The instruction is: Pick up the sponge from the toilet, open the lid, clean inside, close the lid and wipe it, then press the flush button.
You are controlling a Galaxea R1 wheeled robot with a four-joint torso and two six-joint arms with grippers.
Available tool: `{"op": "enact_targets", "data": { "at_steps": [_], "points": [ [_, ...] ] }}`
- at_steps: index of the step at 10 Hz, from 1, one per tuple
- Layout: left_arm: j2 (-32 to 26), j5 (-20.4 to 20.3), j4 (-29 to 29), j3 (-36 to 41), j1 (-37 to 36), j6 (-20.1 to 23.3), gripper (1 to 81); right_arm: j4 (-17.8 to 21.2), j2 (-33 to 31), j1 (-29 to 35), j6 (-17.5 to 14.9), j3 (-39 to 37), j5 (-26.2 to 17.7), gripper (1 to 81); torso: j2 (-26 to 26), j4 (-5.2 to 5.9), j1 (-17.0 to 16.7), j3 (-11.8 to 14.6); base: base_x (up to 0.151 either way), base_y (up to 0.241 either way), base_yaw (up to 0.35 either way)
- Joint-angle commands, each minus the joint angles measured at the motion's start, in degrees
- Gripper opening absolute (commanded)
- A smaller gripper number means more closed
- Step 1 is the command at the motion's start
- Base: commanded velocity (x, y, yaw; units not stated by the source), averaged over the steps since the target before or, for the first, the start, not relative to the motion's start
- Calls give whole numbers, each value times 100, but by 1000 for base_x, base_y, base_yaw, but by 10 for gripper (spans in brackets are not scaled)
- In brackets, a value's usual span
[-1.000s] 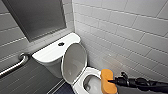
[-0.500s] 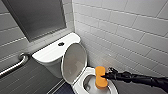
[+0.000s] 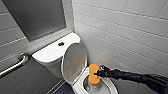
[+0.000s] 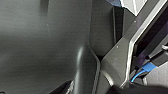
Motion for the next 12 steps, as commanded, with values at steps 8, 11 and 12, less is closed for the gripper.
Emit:
{"op": "enact_targets", "data": {
  "at_steps": [8, 11, 12],
  "points": [
    [-39, 418, 135, 181, 477, -3, 811, -163, 422, 249, -29, -1048, 679, 10, 0, 0, 0, 0, 0, 0, 0],
    [-13, 365, 144, 199, 503, 6, 811, -172, -356, 83, 41, -225, 706, 10, 0, 0, 0, 0, 0, 0, 0],
    [5, 356, 144, 199, 512, 6, 811, -163, -702, -31, 50, 147, 697, 10, 0, 0, 0, 0, 0, 0, 0]
  ]
}}
